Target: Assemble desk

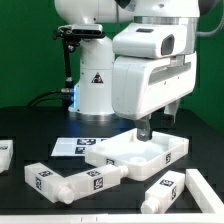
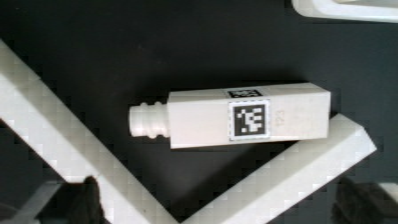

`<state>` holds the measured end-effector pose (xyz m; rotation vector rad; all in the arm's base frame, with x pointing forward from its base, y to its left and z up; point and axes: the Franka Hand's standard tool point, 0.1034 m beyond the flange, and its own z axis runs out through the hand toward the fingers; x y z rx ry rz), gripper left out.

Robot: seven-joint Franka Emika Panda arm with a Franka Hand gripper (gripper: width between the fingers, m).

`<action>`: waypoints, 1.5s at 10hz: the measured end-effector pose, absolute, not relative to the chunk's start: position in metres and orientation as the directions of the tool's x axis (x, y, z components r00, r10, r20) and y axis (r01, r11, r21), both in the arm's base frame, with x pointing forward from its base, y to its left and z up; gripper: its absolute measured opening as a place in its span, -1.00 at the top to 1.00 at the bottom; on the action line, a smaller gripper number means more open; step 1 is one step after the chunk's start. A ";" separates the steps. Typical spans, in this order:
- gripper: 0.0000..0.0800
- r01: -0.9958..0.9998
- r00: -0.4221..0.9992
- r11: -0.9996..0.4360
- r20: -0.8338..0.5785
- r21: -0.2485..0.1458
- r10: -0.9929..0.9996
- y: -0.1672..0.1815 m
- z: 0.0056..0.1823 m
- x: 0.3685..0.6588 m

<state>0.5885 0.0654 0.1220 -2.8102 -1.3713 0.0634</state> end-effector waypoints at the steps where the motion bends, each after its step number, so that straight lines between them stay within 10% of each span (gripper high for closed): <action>1: -0.63 0.788 0.615 -0.615 -0.031 -0.031 0.788 0.065 0.122 0.589; 13: -0.63 0.762 0.644 -0.647 -0.066 -0.038 0.762 -0.021 0.094 0.550; 15: -0.63 0.762 0.642 -0.646 -0.080 -0.042 0.763 -0.060 0.065 0.532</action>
Offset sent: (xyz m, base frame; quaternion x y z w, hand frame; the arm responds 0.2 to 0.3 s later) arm 0.0000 0.0000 0.0000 0.0000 0.0000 0.0000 1.0000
